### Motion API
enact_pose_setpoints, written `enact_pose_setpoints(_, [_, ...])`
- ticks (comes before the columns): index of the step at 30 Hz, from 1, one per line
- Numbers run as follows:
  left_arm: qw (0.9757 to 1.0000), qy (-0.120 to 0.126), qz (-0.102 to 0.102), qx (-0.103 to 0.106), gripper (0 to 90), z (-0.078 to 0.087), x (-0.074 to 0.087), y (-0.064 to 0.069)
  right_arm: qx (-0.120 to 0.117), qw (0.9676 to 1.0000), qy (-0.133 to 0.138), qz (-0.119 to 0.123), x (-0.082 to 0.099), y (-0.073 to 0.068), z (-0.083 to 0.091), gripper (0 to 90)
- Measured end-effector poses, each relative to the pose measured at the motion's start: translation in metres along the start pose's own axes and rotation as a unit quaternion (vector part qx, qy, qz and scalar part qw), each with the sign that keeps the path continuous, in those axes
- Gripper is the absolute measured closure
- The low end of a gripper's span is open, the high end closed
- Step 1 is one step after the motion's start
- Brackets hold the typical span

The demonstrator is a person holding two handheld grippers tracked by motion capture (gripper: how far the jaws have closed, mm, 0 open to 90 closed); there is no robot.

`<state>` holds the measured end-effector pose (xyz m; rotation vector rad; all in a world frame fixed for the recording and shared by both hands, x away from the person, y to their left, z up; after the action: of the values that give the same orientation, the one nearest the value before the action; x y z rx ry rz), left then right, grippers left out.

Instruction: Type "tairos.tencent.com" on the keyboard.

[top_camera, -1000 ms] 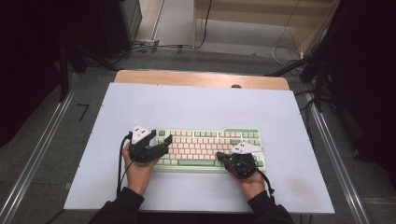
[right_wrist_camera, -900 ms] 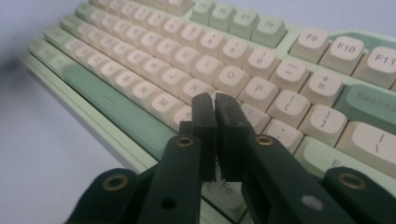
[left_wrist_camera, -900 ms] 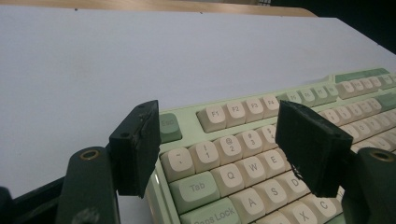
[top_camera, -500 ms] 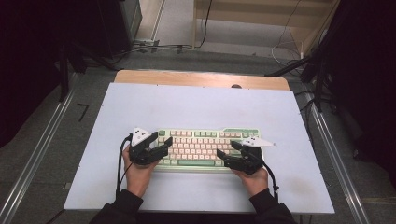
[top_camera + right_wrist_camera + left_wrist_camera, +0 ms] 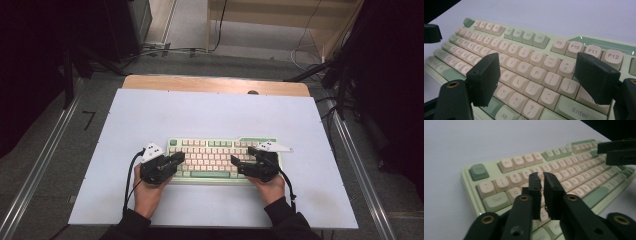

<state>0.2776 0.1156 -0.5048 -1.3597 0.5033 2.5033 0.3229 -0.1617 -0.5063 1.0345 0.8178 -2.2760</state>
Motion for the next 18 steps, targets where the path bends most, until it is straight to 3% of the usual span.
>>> enact_pose_setpoints(2, [0.9999,-0.005,-0.005,0.013,90.0,-0.001,0.001,0.004,0.0,1.0,0.0,0.001,0.0,0.0,-0.001,19.6])
enact_pose_setpoints(7, [0.9991,-0.019,-0.019,0.033,90.0,-0.008,0.004,0.016,-0.002,1.0,0.0,0.0,-0.001,-0.001,-0.002,20.1])
enact_pose_setpoints(18, [0.9973,-0.045,-0.036,0.046,90.0,-0.019,0.009,0.027,-0.002,1.0,-0.004,-0.002,0.001,-0.001,-0.002,20.3])
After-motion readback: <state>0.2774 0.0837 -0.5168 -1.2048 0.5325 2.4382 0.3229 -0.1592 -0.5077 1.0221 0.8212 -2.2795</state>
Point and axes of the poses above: each handheld gripper's, and its own axes: z roughly backward along the jaws, x roughly out of its underside, y roughly to its right, the point moved 4 cm from there along -z, roughly forward along the jaws, and after that the axes turned 9 degrees about -x, right-handed, at the moved point
